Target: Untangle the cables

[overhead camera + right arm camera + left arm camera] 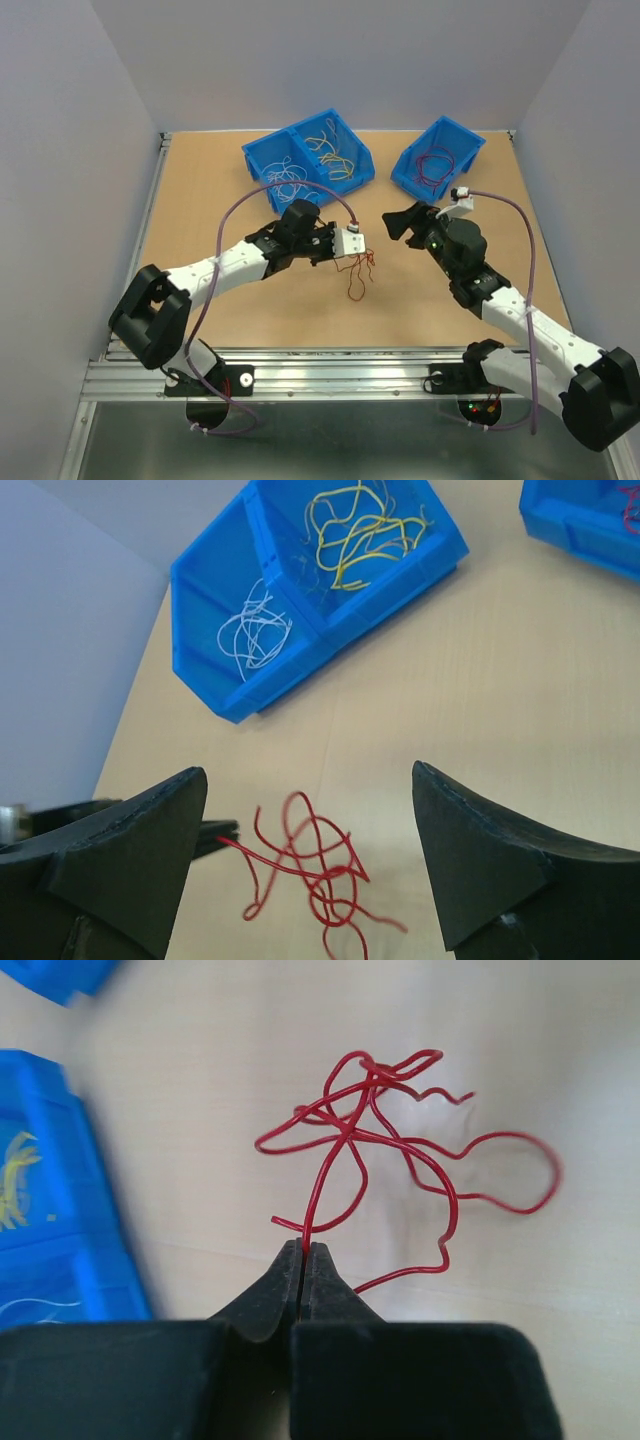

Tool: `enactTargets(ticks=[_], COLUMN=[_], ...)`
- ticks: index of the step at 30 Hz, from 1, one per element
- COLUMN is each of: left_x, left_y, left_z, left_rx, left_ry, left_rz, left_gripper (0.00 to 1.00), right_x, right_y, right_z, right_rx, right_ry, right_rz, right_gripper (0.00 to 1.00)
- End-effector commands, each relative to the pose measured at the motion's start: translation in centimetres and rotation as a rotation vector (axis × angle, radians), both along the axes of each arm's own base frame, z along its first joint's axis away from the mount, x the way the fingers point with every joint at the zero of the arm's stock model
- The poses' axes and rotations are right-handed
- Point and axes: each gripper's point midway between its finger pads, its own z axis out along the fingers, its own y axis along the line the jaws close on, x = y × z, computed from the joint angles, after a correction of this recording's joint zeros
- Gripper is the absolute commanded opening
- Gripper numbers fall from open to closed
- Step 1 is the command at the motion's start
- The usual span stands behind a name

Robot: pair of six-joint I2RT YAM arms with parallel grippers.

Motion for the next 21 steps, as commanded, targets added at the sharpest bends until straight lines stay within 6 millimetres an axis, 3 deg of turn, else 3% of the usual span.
enactTargets(ticks=[1, 4, 8, 15, 21], left_x=[0.3, 0.3, -0.5, -0.5, 2.8], left_y=[0.1, 0.7, 1.0, 1.5, 3.7], left_z=[5.9, 7.8, 9.1, 10.3, 12.9], left_rx=[-0.189, -0.256, -0.312, -0.345, -0.444], left_ry=[-0.084, -0.109, -0.091, -0.070, -0.120], left_rz=[0.010, 0.010, -0.036, -0.043, 0.148], left_gripper=[0.00, 0.00, 0.00, 0.00, 0.00], right_x=[0.0, -1.4, -2.6, -2.8, -1.8], right_y=[1.9, 6.1, 8.3, 9.1, 8.3], right_z=[-0.5, 0.9, 1.4, 0.9, -0.3], right_rx=[0.023, 0.034, 0.038, 0.018, 0.020], right_ry=[-0.013, -0.080, -0.130, -0.131, -0.082], right_rz=[0.091, 0.354, 0.502, 0.519, 0.437], right_gripper=[0.87, 0.87, 0.86, 0.80, 0.77])
